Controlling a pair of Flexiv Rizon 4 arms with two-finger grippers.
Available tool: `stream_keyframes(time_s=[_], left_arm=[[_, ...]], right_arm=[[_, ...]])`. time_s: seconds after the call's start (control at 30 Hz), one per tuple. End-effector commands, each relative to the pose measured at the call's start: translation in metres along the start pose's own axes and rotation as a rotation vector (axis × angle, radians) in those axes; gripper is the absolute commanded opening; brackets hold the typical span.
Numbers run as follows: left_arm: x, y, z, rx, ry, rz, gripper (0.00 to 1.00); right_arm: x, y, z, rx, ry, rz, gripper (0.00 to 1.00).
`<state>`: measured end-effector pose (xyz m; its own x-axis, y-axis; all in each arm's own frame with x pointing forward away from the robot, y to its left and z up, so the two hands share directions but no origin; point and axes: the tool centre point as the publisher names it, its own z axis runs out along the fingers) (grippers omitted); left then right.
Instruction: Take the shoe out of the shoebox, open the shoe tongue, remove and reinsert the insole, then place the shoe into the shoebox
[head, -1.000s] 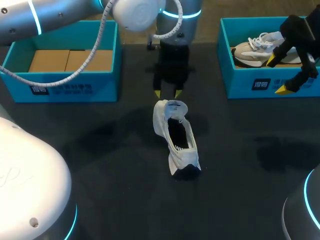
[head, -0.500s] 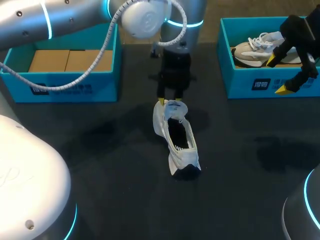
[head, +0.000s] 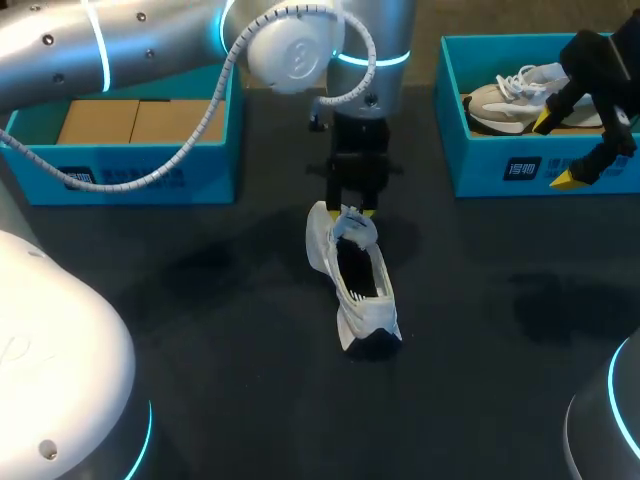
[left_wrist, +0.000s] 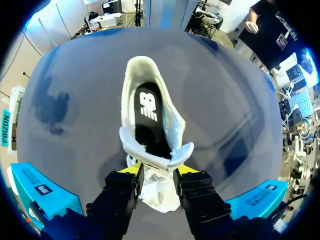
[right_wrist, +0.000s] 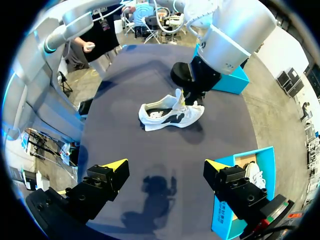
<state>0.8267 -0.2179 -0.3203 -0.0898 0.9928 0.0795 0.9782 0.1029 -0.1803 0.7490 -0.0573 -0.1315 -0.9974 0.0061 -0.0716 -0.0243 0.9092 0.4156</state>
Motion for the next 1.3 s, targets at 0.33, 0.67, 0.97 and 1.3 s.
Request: stream_keyframes(time_s=[0.33, 0.67, 0.97, 1.3], left_arm=[[0.006, -0.036, 0.012, 0.022, -0.006, 0.015, 0.39], [0.003, -0.029, -0.001, -0.018, -0.015, -0.001, 0.38], [0.004, -0.017, 0.0, -0.042, -0.026, -0.018, 0.35], [0.004, -0.034, 0.009, -0.014, -0.033, -0.003, 0.2]], right_arm=[[-0.002, 0.0, 0.0, 0.002, 0.004, 0.0, 1.0], [-0.002, 0.0, 0.0, 0.002, 0.004, 0.0, 1.0], [-0.002, 0.0, 0.0, 0.002, 0.004, 0.0, 1.0], [-0.002, 0.0, 0.0, 0.002, 0.004, 0.0, 1.0]])
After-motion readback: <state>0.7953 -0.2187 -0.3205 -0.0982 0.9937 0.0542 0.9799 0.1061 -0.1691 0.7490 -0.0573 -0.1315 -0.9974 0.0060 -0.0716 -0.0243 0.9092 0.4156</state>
